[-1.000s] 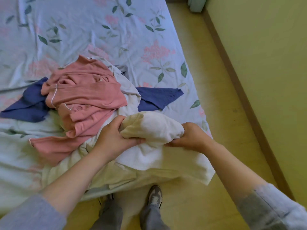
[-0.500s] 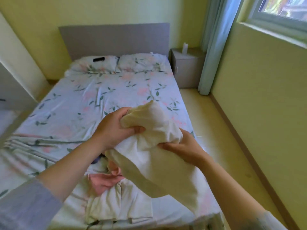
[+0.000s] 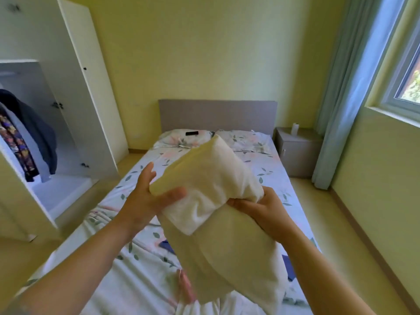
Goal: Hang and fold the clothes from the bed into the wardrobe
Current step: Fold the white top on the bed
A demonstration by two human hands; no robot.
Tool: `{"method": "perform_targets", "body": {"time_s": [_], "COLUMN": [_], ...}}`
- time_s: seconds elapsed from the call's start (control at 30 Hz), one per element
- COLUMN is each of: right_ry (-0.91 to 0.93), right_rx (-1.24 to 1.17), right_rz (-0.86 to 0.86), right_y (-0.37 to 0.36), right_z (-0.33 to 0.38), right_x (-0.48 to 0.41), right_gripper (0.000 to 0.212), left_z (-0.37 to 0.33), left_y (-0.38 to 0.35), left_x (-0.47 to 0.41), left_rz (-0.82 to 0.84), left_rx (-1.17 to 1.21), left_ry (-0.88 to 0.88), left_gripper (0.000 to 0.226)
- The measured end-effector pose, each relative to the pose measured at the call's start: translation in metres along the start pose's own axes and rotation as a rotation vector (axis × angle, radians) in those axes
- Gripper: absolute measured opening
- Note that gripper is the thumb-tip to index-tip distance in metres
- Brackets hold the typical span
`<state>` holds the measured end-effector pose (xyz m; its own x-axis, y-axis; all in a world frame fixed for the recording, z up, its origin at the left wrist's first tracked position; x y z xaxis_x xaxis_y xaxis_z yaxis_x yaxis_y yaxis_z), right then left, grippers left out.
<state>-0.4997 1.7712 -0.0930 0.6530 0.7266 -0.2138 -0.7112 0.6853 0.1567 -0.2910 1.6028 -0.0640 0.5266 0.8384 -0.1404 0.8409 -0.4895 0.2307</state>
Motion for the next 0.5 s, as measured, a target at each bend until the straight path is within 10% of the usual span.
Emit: {"method": "perform_targets", "body": {"time_s": [0.5], "right_ry": [0.023], "right_rx": [-0.121], "right_rz": [0.221], "right_y": [-0.174], "right_z": [0.061], "right_x": [-0.081], "right_gripper": [0.036], "left_z": [0.01], "left_y": [0.124], "left_x": [-0.025], "left_rz": [-0.223], "left_rx": [0.582], "left_ry": [0.229], "left_gripper": [0.071]}}
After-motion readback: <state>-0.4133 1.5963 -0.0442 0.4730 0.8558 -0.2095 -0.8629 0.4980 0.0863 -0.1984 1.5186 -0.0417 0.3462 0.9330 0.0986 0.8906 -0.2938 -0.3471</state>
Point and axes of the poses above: each hand's wrist, its own x-axis away from the middle knuckle, its own y-axis out of the back of the hand, z = x × y, the point moved 2 cm from there along -x, towards the middle knuckle, and after that the axes turned 8 degrees about -z, right-handed, at the moved point
